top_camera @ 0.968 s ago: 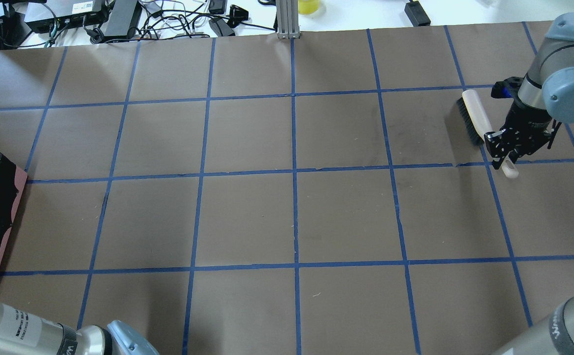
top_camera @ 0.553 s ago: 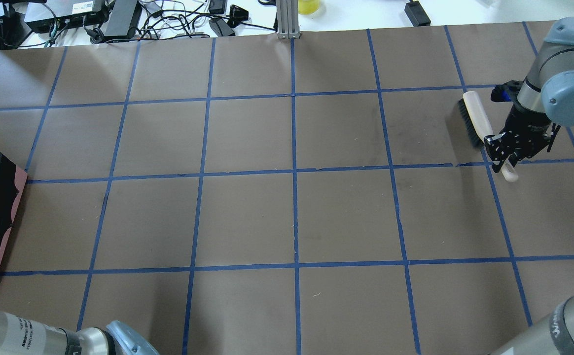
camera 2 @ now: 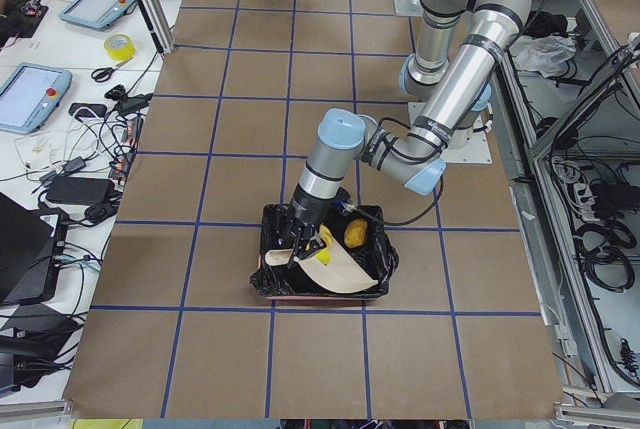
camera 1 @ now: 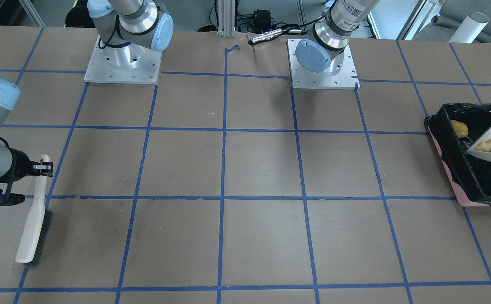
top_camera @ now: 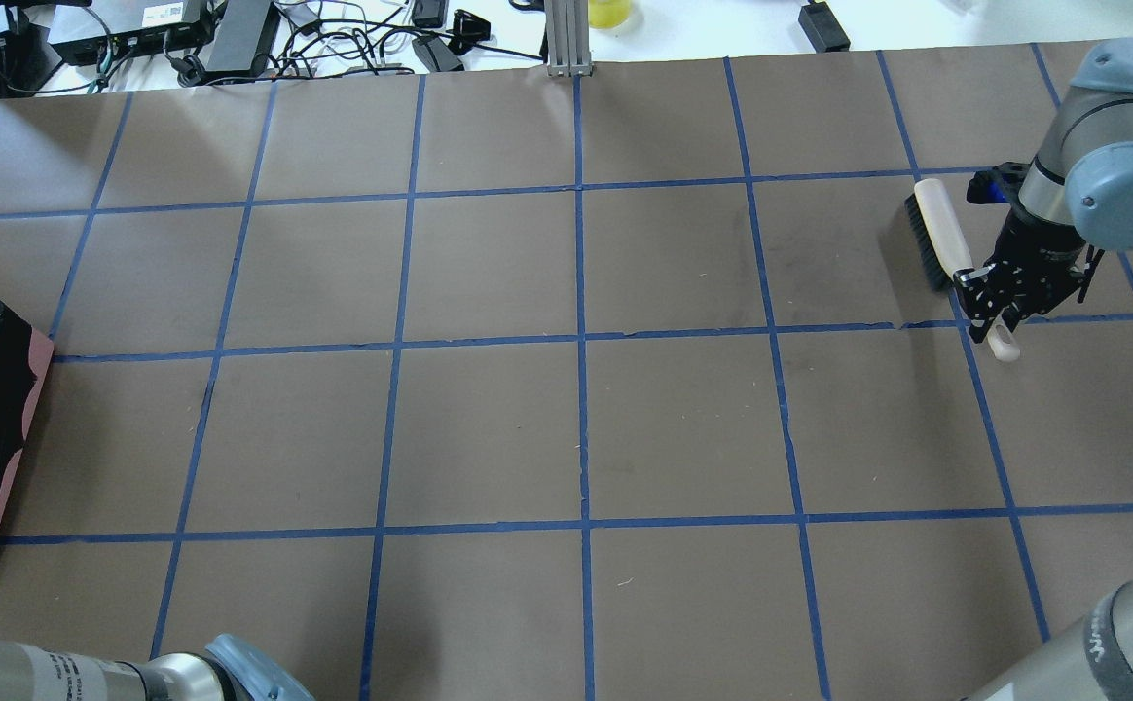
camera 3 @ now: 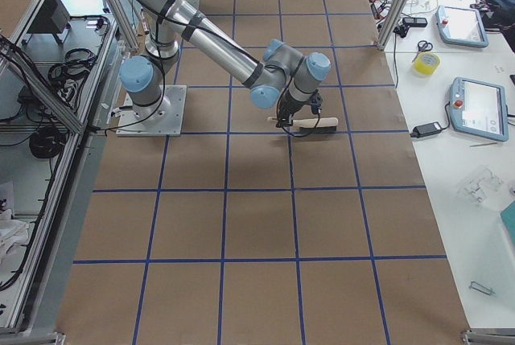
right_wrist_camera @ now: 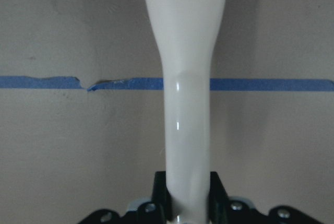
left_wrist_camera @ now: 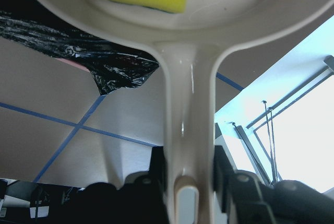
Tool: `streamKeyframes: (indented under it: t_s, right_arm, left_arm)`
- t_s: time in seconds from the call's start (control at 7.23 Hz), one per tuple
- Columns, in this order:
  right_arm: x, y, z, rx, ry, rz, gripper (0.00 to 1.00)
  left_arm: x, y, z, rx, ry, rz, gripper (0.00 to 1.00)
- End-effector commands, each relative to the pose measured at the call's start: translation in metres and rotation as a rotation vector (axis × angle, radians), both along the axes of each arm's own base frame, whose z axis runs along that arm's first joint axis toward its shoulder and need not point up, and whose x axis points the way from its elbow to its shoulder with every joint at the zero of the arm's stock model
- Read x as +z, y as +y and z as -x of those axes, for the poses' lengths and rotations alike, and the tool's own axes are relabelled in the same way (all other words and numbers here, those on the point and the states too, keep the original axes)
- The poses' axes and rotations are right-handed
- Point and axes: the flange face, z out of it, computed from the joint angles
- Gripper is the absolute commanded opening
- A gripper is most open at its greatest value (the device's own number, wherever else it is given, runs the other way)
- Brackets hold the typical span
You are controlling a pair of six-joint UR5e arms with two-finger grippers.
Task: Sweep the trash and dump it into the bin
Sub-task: 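Tilt the dustpan further with the left gripper while the right sets down the brush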
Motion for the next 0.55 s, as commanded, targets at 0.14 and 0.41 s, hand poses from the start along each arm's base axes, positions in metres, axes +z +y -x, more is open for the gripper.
streamKeyframes:
  t_s: [0.14,0.41]
  right_arm:
    - [-0.001,-0.001,0.001,0.003,0.002,0.004,0.94]
    - [0.000,-0.001,0.001,0.002,0.005,0.005,0.99]
  left_arm:
    - [0.035,0.009,0.018,-0.030,-0.113,0.047,0.04]
    - [0.033,0.025,0.041,-0.026,-0.171,0.082,0.04]
